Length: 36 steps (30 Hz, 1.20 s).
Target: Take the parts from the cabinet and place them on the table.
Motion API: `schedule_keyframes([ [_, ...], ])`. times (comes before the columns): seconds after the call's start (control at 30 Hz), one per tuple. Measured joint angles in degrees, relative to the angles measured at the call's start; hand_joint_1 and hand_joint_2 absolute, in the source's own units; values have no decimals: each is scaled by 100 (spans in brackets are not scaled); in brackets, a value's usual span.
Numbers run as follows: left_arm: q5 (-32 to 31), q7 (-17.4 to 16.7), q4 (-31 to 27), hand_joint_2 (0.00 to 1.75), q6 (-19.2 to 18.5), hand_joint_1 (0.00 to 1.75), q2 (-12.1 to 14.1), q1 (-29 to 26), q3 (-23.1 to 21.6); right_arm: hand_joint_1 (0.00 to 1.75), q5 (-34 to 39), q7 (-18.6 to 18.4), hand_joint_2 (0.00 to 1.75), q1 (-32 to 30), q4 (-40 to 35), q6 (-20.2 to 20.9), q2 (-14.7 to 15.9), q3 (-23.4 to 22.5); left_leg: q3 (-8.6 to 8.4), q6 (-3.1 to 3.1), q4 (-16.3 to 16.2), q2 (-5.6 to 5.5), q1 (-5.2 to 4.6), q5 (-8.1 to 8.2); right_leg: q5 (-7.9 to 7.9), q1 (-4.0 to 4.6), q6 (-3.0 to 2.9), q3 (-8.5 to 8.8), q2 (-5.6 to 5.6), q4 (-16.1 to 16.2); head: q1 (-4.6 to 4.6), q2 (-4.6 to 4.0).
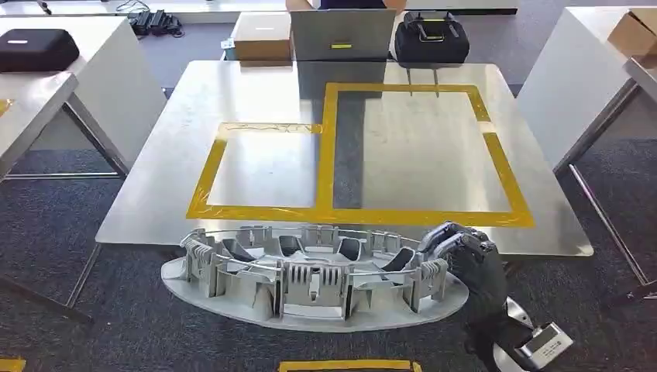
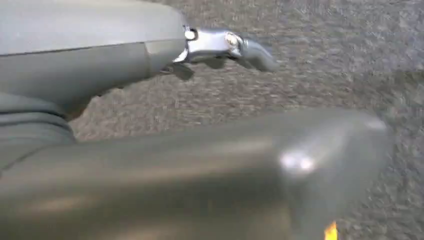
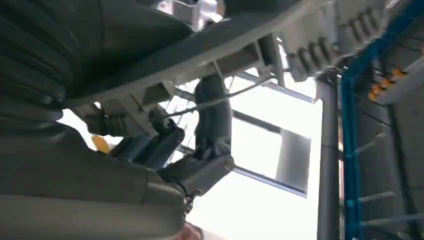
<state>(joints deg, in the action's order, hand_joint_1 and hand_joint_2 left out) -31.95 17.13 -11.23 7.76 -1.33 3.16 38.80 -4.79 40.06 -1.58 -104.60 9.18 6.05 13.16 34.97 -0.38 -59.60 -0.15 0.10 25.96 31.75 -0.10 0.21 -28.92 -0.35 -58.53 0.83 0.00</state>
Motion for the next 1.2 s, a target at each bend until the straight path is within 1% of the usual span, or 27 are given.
schedule_keyframes([
  [0.07,-4,11,2,0,0,0,0,-16,0,175,-4,-11,175,-119,-90,-20,9,2,28,54,-6,-12,-14,33,13,-16,54,18,-13,55,-16,0],
  [0.1,-9,15,2,0,0,0,0,-12,0,175,9,-9,175,-156,-141,-31,33,0,-4,91,34,-26,7,46,45,-3,106,52,-21,71,-15,0],
  [0.13,-9,29,0,0,0,0,-13,-21,0,175,13,-11,175,-189,-200,-39,48,0,-78,121,88,-30,39,46,90,-35,140,94,-16,34,-16,0],
  [0.17,-9,39,-2,0,0,0,-11,-15,0,175,22,-6,175,-192,-235,-42,61,0,-131,168,115,-26,46,75,194,-23,165,-18,2,-215,-40,0],
  [0.23,-9,44,-4,0,4,0,-7,5,0,175,61,7,175,-203,-254,-53,87,0,-167,199,118,-25,48,121,553,-40,208,-572,12,-1133,-99,0],
  [0.27,-9,44,-4,0,11,0,-7,4,2,175,61,-2,175,-228,-254,-53,90,2,-191,199,116,-28,47,153,669,-47,224,-877,13,-1581,-99,0],
  [0.3,-9,42,-4,0,11,0,-7,-1,2,175,52,-13,175,-254,-254,-53,96,2,-227,193,112,-36,47,189,632,-50,235,-1095,13,-1809,-101,0],
  [0.33,-9,39,-4,0,11,0,-7,-7,2,175,50,-11,175,-258,-254,-53,105,2,-274,181,109,-51,48,225,434,-57,236,-1140,12,-1720,-110,0],
  [0.37,-9,33,-4,0,13,0,-7,-8,2,175,50,-11,175,-249,-254,-53,122,2,-336,166,104,-65,51,269,109,-62,232,-1055,12,-1385,-116,0],
  [0.43,-9,26,-4,0,15,0,-7,3,2,175,50,-9,175,-246,-254,-46,133,4,-474,131,93,-84,57,369,-582,-68,207,-672,12,-342,-129,0],
  [0.47,-9,24,-4,0,22,0,-4,5,7,175,57,-9,175,-247,-250,-46,138,4,-462,95,93,-87,33,408,-499,-59,175,-586,22,-208,-133,0],
  [0.5,-9,20,-4,0,26,0,4,21,9,175,68,-7,175,-236,-259,-46,135,9,-446,51,64,-109,17,438,-456,-39,118,-543,30,-56,-149,0],
  [0.6,-11,22,-9,0,31,0,15,13,11,175,33,-11,175,-250,-261,-50,144,11,-486,-47,143,-99,29,451,-423,-27,10,-544,43,-61,-118,0],
  [0.63,-13,22,-17,0,31,0,28,13,13,175,20,-11,175,-253,-274,-53,144,11,-522,-86,122,-92,40,497,-429,-71,-34,-480,37,-11,-118,0],
  [0.67,-20,29,-15,0,31,0,22,19,18,175,-6,-6,175,-254,-287,-57,144,15,-468,-109,-72,-58,36,572,-396,-68,-80,-417,31,7,-88,0],
  [0.7,-22,26,-13,0,31,0,24,25,28,175,-13,-4,175,-254,-289,-64,144,22,-261,-130,-470,-42,42,754,-369,-68,-111,-381,15,7,-57,0],
  [0.77,-26,26,-13,0,31,0,35,15,50,175,-39,-6,175,-273,-289,-85,144,39,306,-153,-1424,-24,45,1106,-304,-61,-130,-323,12,6,-33,0],
  [0.8,-28,22,-11,0,31,0,35,1,50,175,-52,-11,175,-296,-289,-96,144,42,526,-155,-1719,-23,45,1134,-272,-58,-132,-293,16,6,-26,0],
  [0.83,-35,11,-11,0,31,0,35,-10,50,175,-57,-9,175,-321,-289,-109,144,44,611,-151,-1718,-22,45,985,-235,-57,-129,-242,20,6,-22,0],
  [0.87,-46,2,-11,0,31,0,35,-11,50,175,-59,-9,175,-330,-289,-123,144,48,545,-139,-1438,-22,45,697,-189,-57,-121,-179,24,5,-18,0],
  [0.93,-61,-15,-13,0,31,0,48,-7,52,175,-61,-9,175,-335,-289,-147,144,55,156,-96,-392,-10,44,-5,-92,-58,-87,-19,26,4,0,0],
  [0.97,-66,-33,-11,0,31,0,50,-9,55,175,-61,-9,175,-333,-289,-155,144,55,52,-60,-125,-4,38,-76,-48,-55,-55,-14,24,4,4,0],
  [1.0,-85,-70,-9,0,37,0,50,-1,59,175,-59,-6,175,-332,-289,-160,144,57,-1,-40,-22,-6,6,-20,-17,-21,-7,-20,43,-30,15,0],
  [1.1,-129,-129,-11,0,63,0,50,0,63,175,-72,-11,175,-340,-294,-162,144,68,24,75,-21,-20,-10,47,-15,-29,90,-25,32,42,-5,0],
  [1.13,-133,-129,-11,0,79,0,46,4,66,175,-72,-11,175,-338,-300,-164,144,68,-19,131,41,-21,41,32,31,-32,137,-4,35,29,-2,0],
  [1.17,-140,-116,-13,0,105,0,44,6,66,175,-74,-9,175,-338,-300,-166,146,76,-52,163,63,-21,41,45,98,-33,159,-31,36,-93,-18,0],
  [1.2,-142,-94,-13,0,131,0,44,15,68,175,-74,-9,175,-333,-300,-168,149,83,-67,188,71,-15,46,57,260,-33,176,-193,36,-404,-46,0],
])
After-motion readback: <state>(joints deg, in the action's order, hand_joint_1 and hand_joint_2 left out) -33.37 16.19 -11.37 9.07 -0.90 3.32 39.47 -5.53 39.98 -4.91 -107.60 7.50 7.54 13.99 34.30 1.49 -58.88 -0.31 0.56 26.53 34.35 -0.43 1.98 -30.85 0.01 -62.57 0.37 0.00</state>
